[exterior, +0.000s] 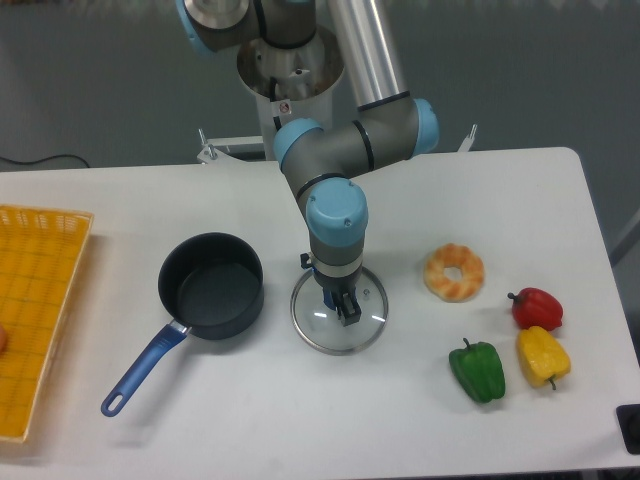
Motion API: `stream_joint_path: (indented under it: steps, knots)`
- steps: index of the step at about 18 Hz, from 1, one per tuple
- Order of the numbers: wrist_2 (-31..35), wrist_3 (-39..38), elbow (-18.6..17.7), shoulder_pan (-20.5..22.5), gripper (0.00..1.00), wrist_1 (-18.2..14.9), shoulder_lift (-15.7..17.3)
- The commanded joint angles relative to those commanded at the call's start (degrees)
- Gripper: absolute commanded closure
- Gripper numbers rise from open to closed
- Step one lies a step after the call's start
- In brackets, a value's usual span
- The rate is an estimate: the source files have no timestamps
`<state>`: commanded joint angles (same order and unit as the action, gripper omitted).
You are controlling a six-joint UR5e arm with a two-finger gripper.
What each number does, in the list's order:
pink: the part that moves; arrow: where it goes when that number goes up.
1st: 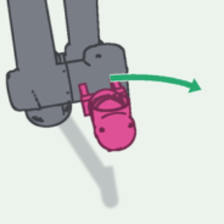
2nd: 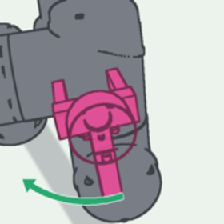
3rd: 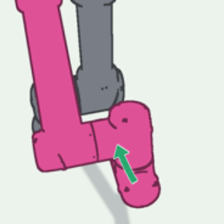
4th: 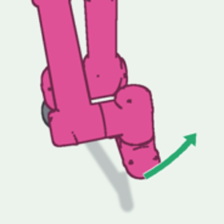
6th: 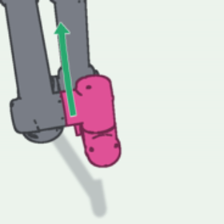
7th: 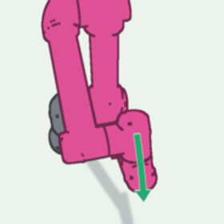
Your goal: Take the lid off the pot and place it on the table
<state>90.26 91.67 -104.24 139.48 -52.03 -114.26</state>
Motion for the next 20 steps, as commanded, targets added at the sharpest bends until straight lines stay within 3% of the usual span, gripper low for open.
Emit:
stream_joint_path:
  steps: [11,16,20]
  knots:
    - [0.09,0.17,0.0,0.0,0.2,0.0,0.35]
    - [0.0,0.18,0.61,0.09,0.01,0.0,0.79]
    - [0.18,0.0,1.05,0.09,0.0,-0.09,2.37]
